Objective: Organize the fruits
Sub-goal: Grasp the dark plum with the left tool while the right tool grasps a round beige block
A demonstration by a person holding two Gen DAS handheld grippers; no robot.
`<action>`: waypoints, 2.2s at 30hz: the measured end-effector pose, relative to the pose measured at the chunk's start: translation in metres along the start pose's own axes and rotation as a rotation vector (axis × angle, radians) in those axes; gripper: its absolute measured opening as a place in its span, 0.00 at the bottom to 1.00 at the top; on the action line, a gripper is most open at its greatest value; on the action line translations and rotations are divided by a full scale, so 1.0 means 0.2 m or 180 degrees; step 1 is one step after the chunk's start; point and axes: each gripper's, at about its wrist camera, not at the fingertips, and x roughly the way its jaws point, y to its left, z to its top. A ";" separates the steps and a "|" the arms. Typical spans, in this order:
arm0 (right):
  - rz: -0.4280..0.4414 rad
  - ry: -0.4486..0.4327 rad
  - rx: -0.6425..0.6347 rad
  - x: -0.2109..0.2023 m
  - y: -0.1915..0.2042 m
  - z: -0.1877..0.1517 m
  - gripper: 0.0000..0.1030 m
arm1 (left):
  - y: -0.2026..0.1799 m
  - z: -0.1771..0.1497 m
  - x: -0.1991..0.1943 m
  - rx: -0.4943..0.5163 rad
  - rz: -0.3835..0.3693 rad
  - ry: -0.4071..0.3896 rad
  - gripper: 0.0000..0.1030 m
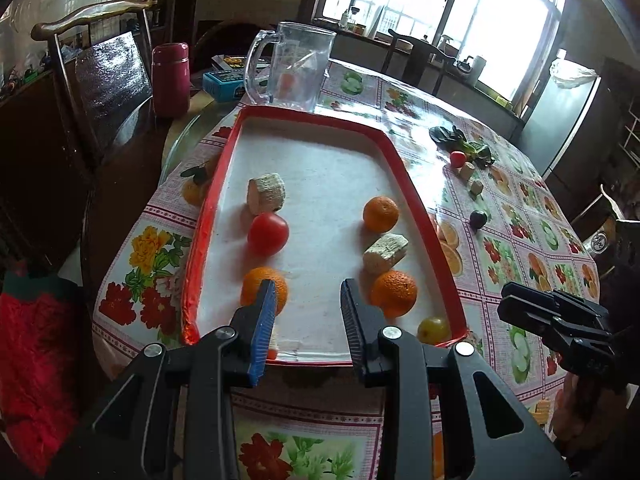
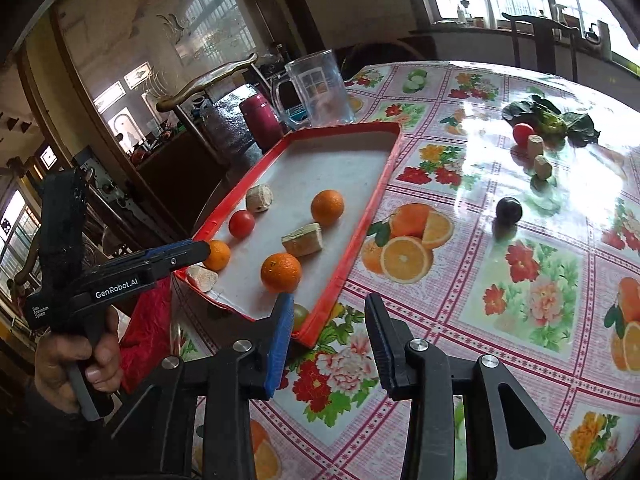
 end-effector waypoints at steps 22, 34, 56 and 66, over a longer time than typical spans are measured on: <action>-0.0432 -0.0142 0.0612 -0.21 -0.56 -0.07 0.40 | -0.53 0.05 0.16 0.0448 -0.0408 0.0176 0.36; -0.0581 -0.0167 0.0756 -0.21 -0.79 -0.01 0.40 | -0.79 0.11 0.34 0.0659 -0.0547 0.0300 0.36; -0.0674 -0.0188 0.0846 -0.08 -1.15 0.29 0.40 | -1.09 0.26 0.76 0.0892 -0.0666 0.0562 0.36; -0.0587 -0.0110 0.0583 0.24 -1.14 0.65 0.40 | -1.02 0.35 0.86 0.0754 -0.0747 0.0532 0.22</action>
